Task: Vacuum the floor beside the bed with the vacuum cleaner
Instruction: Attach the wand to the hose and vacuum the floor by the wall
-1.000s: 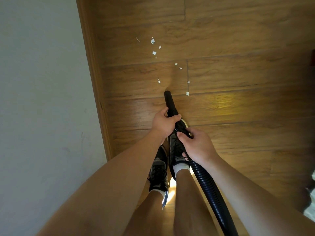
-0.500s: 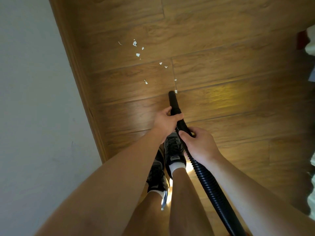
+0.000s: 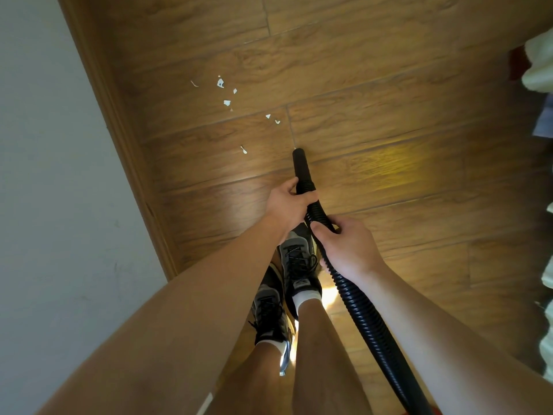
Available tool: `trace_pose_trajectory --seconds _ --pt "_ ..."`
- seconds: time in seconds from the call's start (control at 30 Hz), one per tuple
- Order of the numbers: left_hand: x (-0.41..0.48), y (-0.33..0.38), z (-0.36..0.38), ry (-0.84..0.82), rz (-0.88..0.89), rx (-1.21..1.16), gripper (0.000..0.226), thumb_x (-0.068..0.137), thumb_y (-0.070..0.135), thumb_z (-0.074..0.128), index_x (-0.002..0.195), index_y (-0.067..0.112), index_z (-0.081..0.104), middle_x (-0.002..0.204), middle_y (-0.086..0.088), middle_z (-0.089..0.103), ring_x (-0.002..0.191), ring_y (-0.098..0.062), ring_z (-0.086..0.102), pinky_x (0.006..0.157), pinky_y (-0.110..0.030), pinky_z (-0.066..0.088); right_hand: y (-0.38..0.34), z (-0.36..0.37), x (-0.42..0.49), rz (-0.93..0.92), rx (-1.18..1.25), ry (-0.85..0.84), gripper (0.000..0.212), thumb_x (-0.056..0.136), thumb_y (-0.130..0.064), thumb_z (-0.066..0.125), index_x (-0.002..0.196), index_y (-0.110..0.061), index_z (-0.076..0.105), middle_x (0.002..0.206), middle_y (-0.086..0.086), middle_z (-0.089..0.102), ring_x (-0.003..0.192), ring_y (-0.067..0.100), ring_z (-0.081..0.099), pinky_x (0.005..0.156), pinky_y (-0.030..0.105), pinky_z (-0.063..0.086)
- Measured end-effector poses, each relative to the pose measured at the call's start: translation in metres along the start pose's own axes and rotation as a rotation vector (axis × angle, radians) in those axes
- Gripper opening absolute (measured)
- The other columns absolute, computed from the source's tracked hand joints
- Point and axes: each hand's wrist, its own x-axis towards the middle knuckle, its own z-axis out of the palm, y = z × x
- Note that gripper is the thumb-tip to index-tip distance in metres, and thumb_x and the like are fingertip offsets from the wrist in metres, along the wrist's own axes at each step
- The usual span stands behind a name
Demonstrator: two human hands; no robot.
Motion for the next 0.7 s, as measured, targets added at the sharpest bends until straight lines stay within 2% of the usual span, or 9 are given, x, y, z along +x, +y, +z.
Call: trace_pose_trajectory --seconds 0.33,0.6,0.7 --pt "0.008 0.006 -0.002 0.03 0.016 0.029 0.07 0.086 0.017 0.079 0.149 0.021 0.05 0.111 -0.009 0.071 0.096 -0.025 0.074 0.089 -0.046 0.062 -0.006 -0.004 0.007 -0.019 -0.029 0.001 0.02 0.099 -0.034 0.061 0.114 -0.021 0.068 0.065 0.004 0.066 0.047 0.016 0.064 0.045 0.028 0.05" --pt "0.005 0.001 -0.023 0.103 0.021 0.026 0.067 0.087 0.02 0.078 0.148 0.021 0.05 0.109 -0.007 0.072 0.092 -0.022 0.074 0.085 -0.041 0.063 -0.013 0.01 0.009 -0.036 -0.033 -0.057 0.021 0.097 -0.031 0.065 0.117 -0.025 0.069 0.069 0.01 0.068 0.045 0.016 0.061 0.044 0.026 0.048" --pt "0.003 -0.001 -0.034 0.126 0.022 0.009 0.068 0.087 0.02 0.078 0.149 0.02 0.049 0.109 -0.008 0.072 0.091 -0.022 0.074 0.083 -0.038 0.062 -0.018 0.017 0.009 -0.035 -0.041 -0.091 0.011 0.097 -0.03 0.065 0.108 -0.03 0.068 0.079 0.02 0.072 0.048 0.02 0.061 0.045 0.028 0.05"
